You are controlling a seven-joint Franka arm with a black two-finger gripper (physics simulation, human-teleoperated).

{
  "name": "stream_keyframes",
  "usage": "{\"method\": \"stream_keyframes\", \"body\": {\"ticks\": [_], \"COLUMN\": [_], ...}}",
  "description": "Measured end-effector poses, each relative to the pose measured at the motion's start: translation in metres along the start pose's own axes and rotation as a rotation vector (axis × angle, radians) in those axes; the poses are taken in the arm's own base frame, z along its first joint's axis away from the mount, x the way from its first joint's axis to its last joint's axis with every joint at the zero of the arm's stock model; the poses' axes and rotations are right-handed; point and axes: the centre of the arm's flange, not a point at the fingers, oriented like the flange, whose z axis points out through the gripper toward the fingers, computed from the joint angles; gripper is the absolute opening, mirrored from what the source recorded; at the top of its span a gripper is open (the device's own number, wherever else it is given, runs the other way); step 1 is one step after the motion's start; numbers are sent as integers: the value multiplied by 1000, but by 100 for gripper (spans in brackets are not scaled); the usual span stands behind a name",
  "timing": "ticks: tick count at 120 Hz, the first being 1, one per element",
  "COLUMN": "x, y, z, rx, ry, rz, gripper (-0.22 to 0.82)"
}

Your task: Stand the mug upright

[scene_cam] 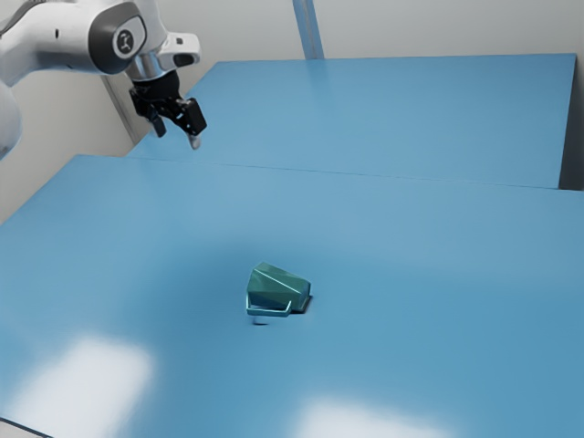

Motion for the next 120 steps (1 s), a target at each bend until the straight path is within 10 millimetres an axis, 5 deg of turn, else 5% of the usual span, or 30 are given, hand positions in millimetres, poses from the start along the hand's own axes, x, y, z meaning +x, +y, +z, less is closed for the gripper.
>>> {"method": "stream_keyframes", "body": {"ticks": [29, 46, 58, 72, 120], "x": [-15, -64, -99, -131, -143], "y": [-4, -4, -34, -44, -52], "z": [2, 31, 55, 85, 177], "rx": [-64, -171, -254, -317, -521], "ry": [24, 47, 95, 159, 357], "rz": [-71, -154, -286, -369, -403], "gripper": [60, 60, 60, 60, 60]}}
